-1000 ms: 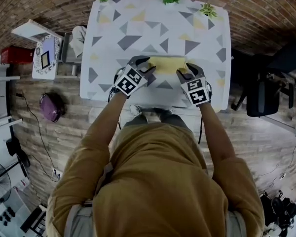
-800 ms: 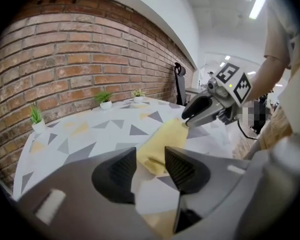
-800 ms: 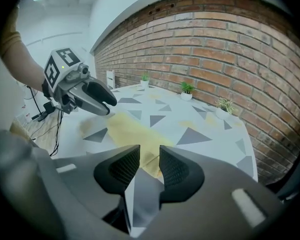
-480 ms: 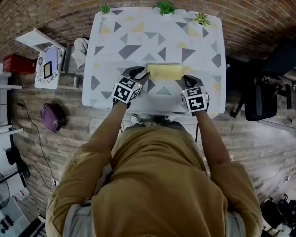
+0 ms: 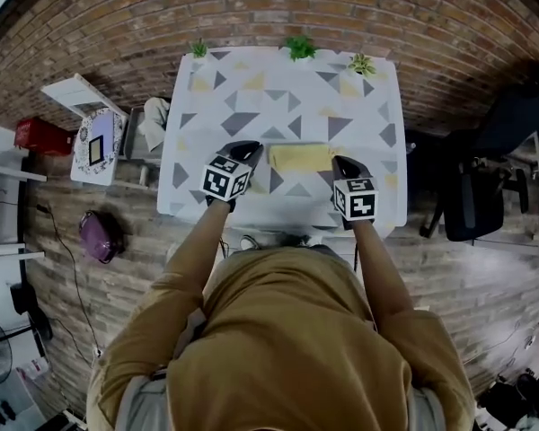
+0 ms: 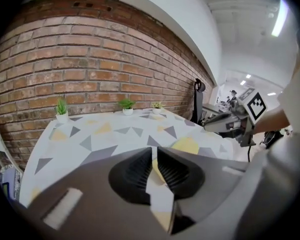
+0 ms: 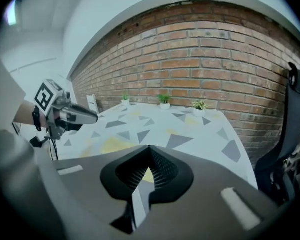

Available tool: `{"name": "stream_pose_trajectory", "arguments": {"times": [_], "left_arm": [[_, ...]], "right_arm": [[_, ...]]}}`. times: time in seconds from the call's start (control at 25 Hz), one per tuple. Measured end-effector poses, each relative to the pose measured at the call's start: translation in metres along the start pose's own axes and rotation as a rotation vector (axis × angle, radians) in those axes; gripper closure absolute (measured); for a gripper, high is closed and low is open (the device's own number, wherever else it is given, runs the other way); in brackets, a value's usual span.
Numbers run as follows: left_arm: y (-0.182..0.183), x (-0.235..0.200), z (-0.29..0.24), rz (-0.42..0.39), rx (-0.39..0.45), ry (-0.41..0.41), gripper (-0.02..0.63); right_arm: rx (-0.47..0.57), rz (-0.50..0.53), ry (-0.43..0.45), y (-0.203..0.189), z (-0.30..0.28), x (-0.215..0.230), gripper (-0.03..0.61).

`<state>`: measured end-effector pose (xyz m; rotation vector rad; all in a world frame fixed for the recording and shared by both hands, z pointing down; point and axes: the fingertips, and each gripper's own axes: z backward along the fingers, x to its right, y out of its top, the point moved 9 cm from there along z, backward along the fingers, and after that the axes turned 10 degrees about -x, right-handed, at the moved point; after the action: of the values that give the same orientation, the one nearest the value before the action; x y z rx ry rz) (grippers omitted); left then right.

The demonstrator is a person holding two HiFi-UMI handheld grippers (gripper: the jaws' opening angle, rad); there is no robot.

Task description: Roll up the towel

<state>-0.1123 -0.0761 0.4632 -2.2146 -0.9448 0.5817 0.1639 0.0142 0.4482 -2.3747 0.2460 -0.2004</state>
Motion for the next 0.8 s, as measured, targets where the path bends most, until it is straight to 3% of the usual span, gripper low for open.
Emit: {"name": "stream_pose_trajectory", "arguments": {"times": [0.2, 0.56, 0.8], "left_arm": [[0.017, -0.004, 0.022, 0.048, 0.074, 0.008, 0.54], [0.061, -0.029, 0.07, 0.062, 0.23, 0.102, 0.549], [0.105, -0.032, 0.107, -0.032, 0.36, 0.165, 0.549]], "right_arm": [[0.092, -0.019, 0.017, 0.029, 0.017, 0.01, 0.575], [0.221, 0.01, 0.013, 0.085, 0.048, 0.025, 0.575], [0.319, 0.013, 0.013, 0.122, 0.071, 0.036, 0.575]]}}
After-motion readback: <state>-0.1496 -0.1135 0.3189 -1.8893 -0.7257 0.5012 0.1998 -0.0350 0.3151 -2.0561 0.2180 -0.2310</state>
